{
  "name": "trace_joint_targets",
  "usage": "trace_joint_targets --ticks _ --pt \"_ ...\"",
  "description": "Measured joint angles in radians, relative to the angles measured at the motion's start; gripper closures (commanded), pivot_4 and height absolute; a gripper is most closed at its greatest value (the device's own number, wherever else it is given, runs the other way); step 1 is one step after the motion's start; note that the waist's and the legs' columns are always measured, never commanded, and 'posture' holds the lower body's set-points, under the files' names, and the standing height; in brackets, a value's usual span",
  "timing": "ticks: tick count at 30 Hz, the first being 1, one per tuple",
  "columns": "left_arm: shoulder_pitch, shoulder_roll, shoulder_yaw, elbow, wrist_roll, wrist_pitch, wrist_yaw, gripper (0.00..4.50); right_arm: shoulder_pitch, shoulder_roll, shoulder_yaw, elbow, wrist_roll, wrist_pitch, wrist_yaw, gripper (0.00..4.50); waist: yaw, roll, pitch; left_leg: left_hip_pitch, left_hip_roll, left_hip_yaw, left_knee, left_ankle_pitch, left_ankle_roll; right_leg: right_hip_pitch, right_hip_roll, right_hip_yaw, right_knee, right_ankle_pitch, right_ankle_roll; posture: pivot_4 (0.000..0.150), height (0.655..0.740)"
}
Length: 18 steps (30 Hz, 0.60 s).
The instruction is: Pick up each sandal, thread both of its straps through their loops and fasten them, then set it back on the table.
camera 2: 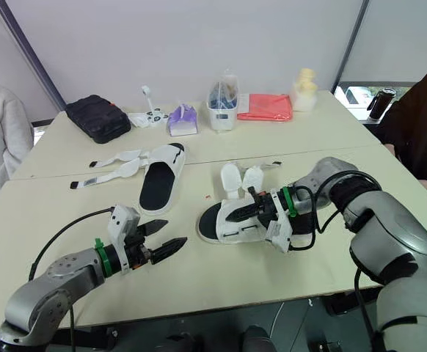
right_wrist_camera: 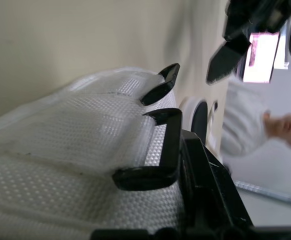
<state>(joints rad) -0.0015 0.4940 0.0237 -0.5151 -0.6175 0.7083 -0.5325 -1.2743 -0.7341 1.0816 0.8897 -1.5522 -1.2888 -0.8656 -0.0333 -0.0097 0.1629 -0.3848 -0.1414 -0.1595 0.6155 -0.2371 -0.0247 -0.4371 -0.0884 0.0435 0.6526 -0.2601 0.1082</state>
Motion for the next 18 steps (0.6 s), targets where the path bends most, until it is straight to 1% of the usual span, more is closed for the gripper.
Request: trace_joint_targets --ticks 2,4,6,8,9,10,11,16,17,18 --pt "0.002 -0.013 -0.007 -0.006 0.000 0.002 0.013 0.00 -0.058 0.054 0.114 0.028 -0.115 0.093 -0.178 4.49 -0.002 -0.001 0.000 0.003 0.002 0.003 -0.003 0.000 -0.001 0.000 0.001 0.003 0.001 0.000 -0.001 0.150 0.7400" --pt "0.000 -0.025 -0.014 -0.012 -0.001 0.003 0.018 0.00 -0.097 0.117 0.198 0.080 -0.184 0.163 -0.311 4.49 -0.004 -0.001 0.000 0.007 0.004 0.006 -0.006 0.000 -0.001 0.001 0.002 0.005 0.001 0.000 -0.002 0.150 0.7400" --pt "-0.001 -0.026 -0.016 -0.018 -0.001 0.003 0.023 0.00 -0.113 0.167 0.256 0.139 -0.216 0.207 -0.405 4.49 -0.004 -0.001 0.000 0.011 0.006 0.009 -0.008 0.000 -0.001 0.004 0.004 0.006 0.001 -0.001 -0.003 0.150 0.7400" --pt "-0.001 -0.026 -0.016 -0.018 -0.001 0.004 0.026 0.00 -0.119 0.192 0.291 0.187 -0.227 0.228 -0.459 4.49 -0.004 -0.001 0.000 0.011 0.008 0.011 -0.008 0.000 -0.001 0.004 0.006 0.006 0.001 -0.001 -0.004 0.150 0.7400" --pt "-0.001 -0.026 -0.016 -0.018 -0.001 0.004 0.029 0.00 -0.119 0.203 0.299 0.216 -0.226 0.229 -0.469 3.55 -0.004 -0.001 0.000 0.011 0.009 0.011 -0.008 0.000 -0.001 0.004 0.007 0.006 0.000 0.000 -0.004 0.150 0.7400" --pt "-0.001 -0.027 -0.016 -0.019 -0.001 0.004 0.032 0.00 -0.119 0.211 0.302 0.240 -0.216 0.221 -0.465 3.30 -0.004 -0.001 0.000 0.012 0.009 0.012 -0.008 0.000 -0.001 0.004 0.007 0.006 0.000 0.000 -0.004 0.150 0.7400" --pt "0.000 -0.027 -0.016 -0.019 -0.001 0.004 0.033 0.00 -0.119 0.217 0.303 0.263 -0.204 0.204 -0.457 2.94 -0.004 -0.001 0.000 0.012 0.009 0.013 -0.008 0.000 -0.001 0.004 0.007 0.006 0.000 0.000 -0.004 0.150 0.7400" --pt "-0.011 -0.026 -0.021 -0.009 0.000 0.004 0.024 0.00 -0.114 0.195 0.284 0.288 -0.119 0.142 -0.406 0.36 -0.005 -0.001 0.000 0.012 0.010 0.014 -0.008 0.000 -0.001 0.004 0.008 0.007 0.000 0.000 -0.005 0.150 0.7400" --pt "-0.022 -0.024 -0.025 0.002 0.001 0.004 0.017 0.00 -0.112 0.184 0.273 0.283 -0.096 0.137 -0.393 0.03 -0.004 -0.001 0.000 0.012 0.010 0.014 -0.008 0.000 -0.001 0.004 0.008 0.007 0.000 0.001 -0.005 0.150 0.7400" --pt "-0.043 -0.022 -0.033 0.016 0.007 0.003 0.007 0.00 -0.108 0.168 0.256 0.276 -0.069 0.128 -0.370 0.03 -0.003 -0.001 0.000 0.012 0.010 0.014 -0.007 0.000 -0.001 0.004 0.008 0.007 0.000 0.001 -0.005 0.150 0.7400"
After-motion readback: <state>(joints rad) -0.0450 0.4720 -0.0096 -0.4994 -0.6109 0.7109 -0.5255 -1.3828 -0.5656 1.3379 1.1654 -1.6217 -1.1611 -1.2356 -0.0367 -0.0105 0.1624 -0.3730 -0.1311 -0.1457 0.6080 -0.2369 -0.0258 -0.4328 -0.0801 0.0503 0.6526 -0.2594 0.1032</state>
